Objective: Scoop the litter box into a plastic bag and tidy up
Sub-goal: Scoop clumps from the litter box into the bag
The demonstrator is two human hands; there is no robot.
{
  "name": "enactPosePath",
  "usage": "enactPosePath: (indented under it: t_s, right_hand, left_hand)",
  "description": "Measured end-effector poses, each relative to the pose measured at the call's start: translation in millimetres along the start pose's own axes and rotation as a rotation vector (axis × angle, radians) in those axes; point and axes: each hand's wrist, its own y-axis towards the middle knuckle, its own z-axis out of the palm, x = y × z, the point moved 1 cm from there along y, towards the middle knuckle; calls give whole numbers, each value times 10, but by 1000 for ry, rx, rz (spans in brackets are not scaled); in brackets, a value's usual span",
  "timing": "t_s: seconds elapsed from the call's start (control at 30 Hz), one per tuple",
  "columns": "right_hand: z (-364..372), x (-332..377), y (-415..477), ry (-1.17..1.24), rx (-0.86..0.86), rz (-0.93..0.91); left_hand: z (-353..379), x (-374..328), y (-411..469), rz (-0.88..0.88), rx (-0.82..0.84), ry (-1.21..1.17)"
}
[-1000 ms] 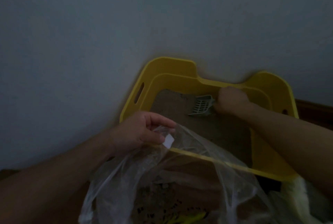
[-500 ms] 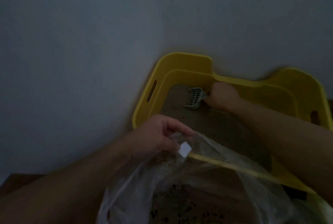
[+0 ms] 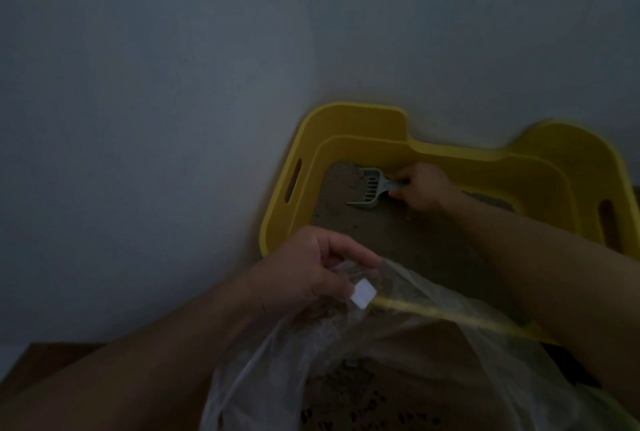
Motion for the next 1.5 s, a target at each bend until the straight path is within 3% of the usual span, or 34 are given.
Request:
enactPosePath:
  t_s: [0.37,0.57,0.83,1.33,1.5]
  right_hand:
    - [10,-80,33,151,26,18]
    - [48,-48,-38,72,-46,-12]
    - [50,-50,31,346,72,138]
    - [20,-15,-94,102,-121,6]
    - [19,-63,-45,171,-86,43]
  left_hand:
    - [-11,24,-2,-5,-6,5]
    - [-23,9,15,-24,20,-1]
    - [-22,11,47,-4,9,-23]
    - [3,-28,11,-30,18,19]
    - [8,-21,20,-19,-10,24]
